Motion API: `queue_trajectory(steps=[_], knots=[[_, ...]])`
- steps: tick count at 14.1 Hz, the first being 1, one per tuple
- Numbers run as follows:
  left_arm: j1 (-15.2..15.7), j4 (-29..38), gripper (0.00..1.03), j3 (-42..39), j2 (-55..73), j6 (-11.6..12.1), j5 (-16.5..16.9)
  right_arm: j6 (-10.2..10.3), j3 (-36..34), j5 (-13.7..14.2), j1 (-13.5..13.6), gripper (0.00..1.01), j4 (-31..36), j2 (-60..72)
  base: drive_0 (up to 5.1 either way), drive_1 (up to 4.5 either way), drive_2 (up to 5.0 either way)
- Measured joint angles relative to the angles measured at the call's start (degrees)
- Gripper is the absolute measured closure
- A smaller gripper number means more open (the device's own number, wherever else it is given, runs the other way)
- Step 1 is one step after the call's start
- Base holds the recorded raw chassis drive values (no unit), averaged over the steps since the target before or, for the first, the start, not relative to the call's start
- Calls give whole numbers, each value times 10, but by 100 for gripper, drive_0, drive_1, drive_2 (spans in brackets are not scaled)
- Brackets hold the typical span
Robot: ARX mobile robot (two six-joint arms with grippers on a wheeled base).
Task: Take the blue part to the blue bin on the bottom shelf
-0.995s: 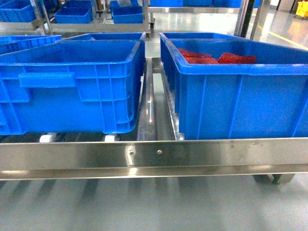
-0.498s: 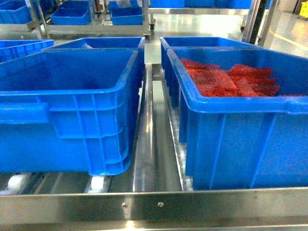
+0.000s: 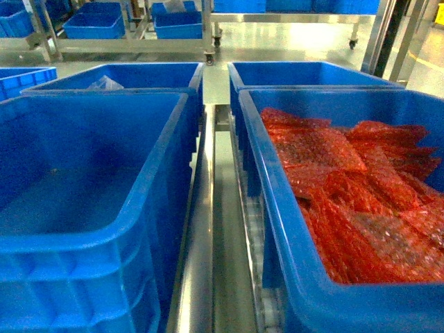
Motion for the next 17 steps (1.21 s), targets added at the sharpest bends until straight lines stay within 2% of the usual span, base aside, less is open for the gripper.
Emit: queue_trajectory(steps=[6,17], knots=[[0,0,59,0,2,0,0,0,0,0,0,3,0,0,7,425,-412],[0,1,59,0,0,0,0,0,0,0,0,3,0,0,0,0,0]])
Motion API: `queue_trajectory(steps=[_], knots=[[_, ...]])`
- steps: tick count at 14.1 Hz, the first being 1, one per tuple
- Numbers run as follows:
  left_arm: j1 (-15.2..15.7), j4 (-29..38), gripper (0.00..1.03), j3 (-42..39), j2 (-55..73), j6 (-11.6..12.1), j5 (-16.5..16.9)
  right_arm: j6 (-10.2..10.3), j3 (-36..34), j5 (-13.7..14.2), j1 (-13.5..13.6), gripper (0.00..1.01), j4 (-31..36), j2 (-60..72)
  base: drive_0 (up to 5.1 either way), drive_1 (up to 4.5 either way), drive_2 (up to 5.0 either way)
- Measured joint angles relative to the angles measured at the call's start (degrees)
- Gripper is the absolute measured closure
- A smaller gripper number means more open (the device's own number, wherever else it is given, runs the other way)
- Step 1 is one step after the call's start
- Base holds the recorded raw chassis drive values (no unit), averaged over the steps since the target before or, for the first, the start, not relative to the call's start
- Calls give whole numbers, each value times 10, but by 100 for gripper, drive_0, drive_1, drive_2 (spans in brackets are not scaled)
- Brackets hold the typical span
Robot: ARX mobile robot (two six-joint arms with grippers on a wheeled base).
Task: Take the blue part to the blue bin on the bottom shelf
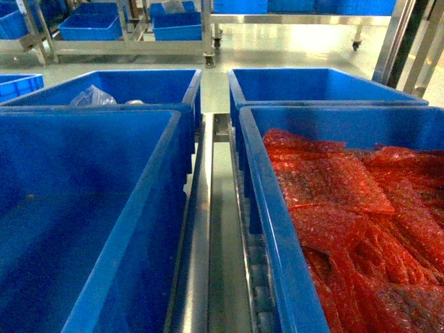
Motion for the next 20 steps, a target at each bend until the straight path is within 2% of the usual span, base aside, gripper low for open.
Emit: queue_trajectory(steps=[20], knots=[[0,0,59,0,0,0,0,0,0,0,0,3,0,0,0,0,0]])
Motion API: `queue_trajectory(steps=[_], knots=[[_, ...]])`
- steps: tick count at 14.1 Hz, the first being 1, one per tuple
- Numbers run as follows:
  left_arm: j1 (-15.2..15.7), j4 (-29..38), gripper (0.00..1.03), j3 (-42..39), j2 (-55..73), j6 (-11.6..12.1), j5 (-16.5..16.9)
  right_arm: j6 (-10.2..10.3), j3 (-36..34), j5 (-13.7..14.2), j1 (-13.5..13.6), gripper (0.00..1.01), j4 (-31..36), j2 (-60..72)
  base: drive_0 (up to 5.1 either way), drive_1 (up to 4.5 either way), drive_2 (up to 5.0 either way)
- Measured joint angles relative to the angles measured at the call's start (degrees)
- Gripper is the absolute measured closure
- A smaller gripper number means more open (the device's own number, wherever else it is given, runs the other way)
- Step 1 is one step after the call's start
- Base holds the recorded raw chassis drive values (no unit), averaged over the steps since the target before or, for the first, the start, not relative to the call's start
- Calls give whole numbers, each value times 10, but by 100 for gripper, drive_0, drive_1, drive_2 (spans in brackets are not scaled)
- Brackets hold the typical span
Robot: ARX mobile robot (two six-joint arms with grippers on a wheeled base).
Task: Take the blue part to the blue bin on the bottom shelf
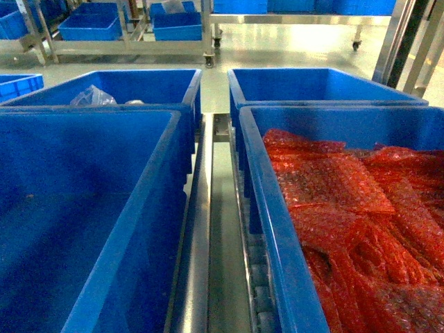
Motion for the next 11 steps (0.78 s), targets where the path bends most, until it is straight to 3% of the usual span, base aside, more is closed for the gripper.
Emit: queue_trajectory(steps=[1,2,3,5,7,8,9,11], knots=[[0,0,59,0,0,0,0,0,0,0,0,3,0,0,0,0,0],[10,-19,59,2,-3,16,40,0,0,0,0,3,0,0,0,0,0],[4,-2,59,2,9,50,100,0,0,0,0,3,0,0,0,0,0],[-56,112,59,30,132,71,137,0,0,0,0,3,0,0,0,0,0],[-44,258,59,91,328,71,144,0,0,0,0,3,0,0,0,0,0],[-29,312,51,113,411,71,149,0,0,0,0,3,0,0,0,0,0],[-11,311,34,116,462,71,152,0,0,0,0,3,0,0,0,0,0],[-23,207,7,96,349,59,138,0,0,0,0,3,0,0,0,0,0]])
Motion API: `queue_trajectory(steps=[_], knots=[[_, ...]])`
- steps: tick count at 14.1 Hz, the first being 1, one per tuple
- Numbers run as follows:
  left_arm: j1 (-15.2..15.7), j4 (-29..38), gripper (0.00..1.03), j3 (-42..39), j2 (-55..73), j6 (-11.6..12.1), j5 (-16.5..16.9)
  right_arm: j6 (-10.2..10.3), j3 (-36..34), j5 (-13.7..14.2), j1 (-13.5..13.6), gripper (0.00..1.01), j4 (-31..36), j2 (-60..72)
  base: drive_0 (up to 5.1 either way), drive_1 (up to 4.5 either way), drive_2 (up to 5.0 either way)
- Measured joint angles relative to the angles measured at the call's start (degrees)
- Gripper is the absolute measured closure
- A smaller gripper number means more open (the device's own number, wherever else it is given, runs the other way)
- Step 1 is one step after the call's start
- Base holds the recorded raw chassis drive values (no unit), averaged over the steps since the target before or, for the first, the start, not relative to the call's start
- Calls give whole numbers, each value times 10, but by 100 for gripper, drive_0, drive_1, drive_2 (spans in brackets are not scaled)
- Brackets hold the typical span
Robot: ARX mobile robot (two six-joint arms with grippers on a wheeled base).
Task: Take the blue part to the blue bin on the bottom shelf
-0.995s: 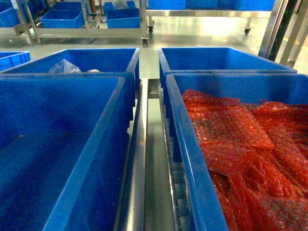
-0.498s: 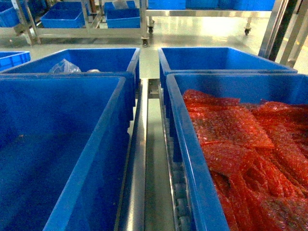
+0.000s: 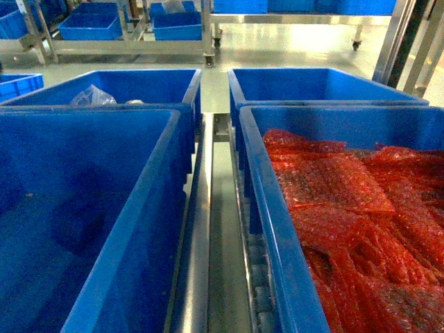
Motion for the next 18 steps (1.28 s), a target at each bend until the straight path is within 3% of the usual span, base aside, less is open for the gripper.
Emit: queue_trajectory(steps=[2,5,6,8,12,13,14,18], knots=[[-18,-105,5,0,-158,-4,-23,0,0,0,0,3,0,0,0,0,0],[-14,-87,9,-12,-146,-4,-32,0,0,0,0,3,0,0,0,0,0],[1,-58,23,-42,-172,2,-22,0,0,0,0,3,0,0,0,0,0],[38,-56,50,-86,-216,2,3,0,0,0,0,3,0,0,0,0,0],[83,-67,102,-142,-282,2,52,0,0,0,0,3,0,0,0,0,0],[123,-78,101,-154,-302,3,101,0,0,0,0,3,0,0,0,0,0],[150,-84,101,-164,-317,3,108,0,0,1,0,3,0,0,0,0,0],[145,-118,101,-189,-374,4,117,0,0,0,0,3,0,0,0,0,0]])
